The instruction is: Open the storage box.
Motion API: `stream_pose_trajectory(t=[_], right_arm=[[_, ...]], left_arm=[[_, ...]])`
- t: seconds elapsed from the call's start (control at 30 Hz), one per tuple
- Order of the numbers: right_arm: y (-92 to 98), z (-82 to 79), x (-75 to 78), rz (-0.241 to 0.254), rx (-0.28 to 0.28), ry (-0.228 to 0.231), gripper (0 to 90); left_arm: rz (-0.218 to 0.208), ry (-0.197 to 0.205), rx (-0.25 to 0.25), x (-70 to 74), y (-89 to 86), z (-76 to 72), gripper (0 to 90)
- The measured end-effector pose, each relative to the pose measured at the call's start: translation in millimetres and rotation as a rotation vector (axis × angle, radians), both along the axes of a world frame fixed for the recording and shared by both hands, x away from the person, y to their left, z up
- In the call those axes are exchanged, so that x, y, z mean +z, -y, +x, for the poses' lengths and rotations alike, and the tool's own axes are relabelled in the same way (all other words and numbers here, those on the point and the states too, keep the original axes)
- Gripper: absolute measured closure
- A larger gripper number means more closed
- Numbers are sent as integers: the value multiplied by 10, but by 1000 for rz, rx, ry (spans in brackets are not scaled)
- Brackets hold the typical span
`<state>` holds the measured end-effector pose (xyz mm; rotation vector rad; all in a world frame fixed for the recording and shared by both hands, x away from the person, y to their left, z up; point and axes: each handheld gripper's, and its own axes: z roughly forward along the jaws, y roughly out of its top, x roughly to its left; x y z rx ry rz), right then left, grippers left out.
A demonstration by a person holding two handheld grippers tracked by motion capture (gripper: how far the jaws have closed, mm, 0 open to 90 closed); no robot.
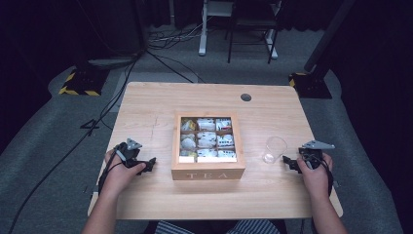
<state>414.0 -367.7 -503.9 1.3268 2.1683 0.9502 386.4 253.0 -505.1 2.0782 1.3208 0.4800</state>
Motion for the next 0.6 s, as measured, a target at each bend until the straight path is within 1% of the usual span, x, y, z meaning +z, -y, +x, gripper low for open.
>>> stream_pose_trajectory(t=[0.1,0.17,0.3,0.37,0.43,0.5,0.57,0.6], right_arm=[[0,-1,0,-1,-1,1,156],[0,1,0,-3,-4,2,149],[0,3,-1,-3,-6,2,148],[0,3,-1,-2,-6,2,148],[0,3,-1,-3,-6,1,148],[-2,4,-1,-3,-8,1,148],[-8,4,-1,-3,-13,1,148],[-8,5,-1,-3,-14,1,148]], left_arm=[[3,0,-10,2,-10,-3,43],[-4,5,-8,3,-20,-22,62],[-5,4,-11,13,-37,-32,103],[2,6,-29,15,-51,-37,106],[4,7,-33,17,-52,-38,109],[14,-1,-34,29,-51,-39,110],[11,-8,-36,48,-46,-48,148],[15,-14,-30,63,-46,-50,177]])
